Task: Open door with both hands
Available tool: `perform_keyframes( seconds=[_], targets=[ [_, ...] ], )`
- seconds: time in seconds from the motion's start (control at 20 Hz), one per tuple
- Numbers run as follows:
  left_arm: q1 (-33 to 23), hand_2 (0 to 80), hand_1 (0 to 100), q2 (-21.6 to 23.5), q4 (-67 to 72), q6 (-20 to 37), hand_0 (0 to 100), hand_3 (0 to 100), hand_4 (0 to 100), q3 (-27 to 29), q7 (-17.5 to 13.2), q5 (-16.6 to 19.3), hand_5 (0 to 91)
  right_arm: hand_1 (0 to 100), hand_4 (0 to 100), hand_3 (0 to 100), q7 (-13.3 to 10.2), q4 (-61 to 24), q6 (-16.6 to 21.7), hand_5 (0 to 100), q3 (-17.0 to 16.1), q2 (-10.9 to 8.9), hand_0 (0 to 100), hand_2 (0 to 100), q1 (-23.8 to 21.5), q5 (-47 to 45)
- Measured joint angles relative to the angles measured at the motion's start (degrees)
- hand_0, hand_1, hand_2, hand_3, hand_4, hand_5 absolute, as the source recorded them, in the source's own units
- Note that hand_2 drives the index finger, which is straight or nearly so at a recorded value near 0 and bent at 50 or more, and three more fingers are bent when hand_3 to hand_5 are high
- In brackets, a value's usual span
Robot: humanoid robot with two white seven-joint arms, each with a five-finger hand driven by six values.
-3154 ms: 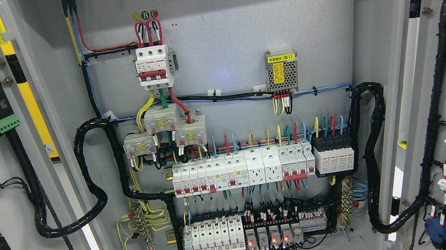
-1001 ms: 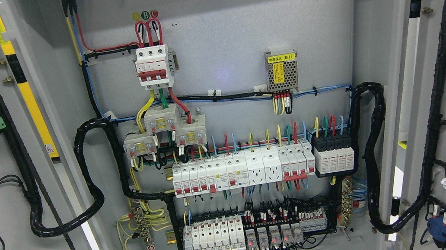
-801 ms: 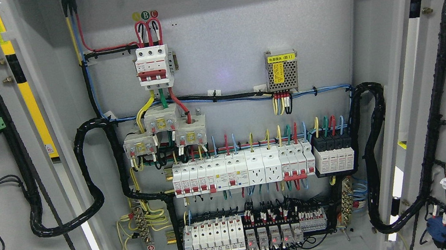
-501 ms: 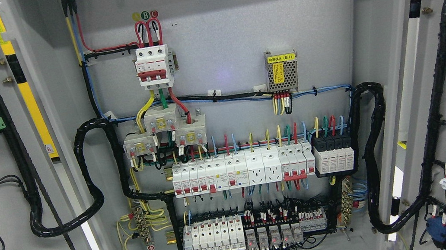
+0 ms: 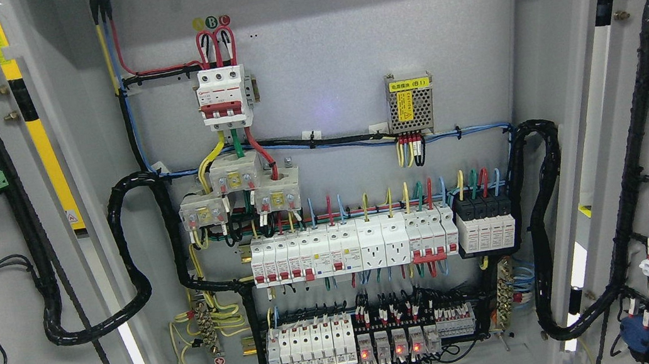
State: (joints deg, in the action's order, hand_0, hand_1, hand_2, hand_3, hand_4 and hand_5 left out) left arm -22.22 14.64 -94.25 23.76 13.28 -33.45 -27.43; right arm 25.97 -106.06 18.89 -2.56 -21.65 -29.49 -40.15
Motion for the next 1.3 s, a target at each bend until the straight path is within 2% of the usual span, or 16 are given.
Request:
perform_keyframes(
  seconds=[0.2,0.55,0.65,0.8,0.9,1.15,1.3],
  targets=[
    [1.85,0.0,0,-3.64,9.87,1.8,0,0,0,-2.72,0.07,2.67,0.0,0,0,0,0.0,10.22,-0.06,0,4.21,1.89,22,0,1.12,2.79],
    [6.16,0.0,0,-8.39,30.12,2.31,0,0,0,-5.9,0.57,4.53,0.0,0,0,0,0.09,30.23,-0.07,0,9.15,5.23,22,0,3.73,5.55],
    [8.24,0.0,0,-9.39,36.98,2.34,0,0,0,-6.52,3.44,4.79,0.0,0,0,0,0.09,35.78,0.07,0,9.99,6.26,22,0,5.01,6.64],
    [11.44,0.0,0,-10.67,47.73,1.61,0,0,0,-7.68,10.3,5.04,0.0,0,0,0,0.08,44.91,0.27,0,11.09,7.99,22,0,7.3,8.35],
    [13.1,0.0,0,-11.29,54.3,-0.13,0,0,0,-8.57,12.46,5.12,0.0,0,0,0,0.03,50.61,0.27,0,11.68,9.22,22,0,9.04,9.11],
    [15.49,0.0,0,-12.53,68.27,-9.03,0,0,0,-10.29,14.26,5.25,0.0,0,0,0,-1.16,66.09,-0.06,0,12.76,12.99,22,0,14.9,12.24],
    [16.17,0.0,0,-13.01,74.36,-13.28,0,0,0,-11.0,14.36,5.53,0.0,0,0,0,-4.99,73.35,-0.72,0,13.23,15.03,22,0,17.25,14.11]
  ],
)
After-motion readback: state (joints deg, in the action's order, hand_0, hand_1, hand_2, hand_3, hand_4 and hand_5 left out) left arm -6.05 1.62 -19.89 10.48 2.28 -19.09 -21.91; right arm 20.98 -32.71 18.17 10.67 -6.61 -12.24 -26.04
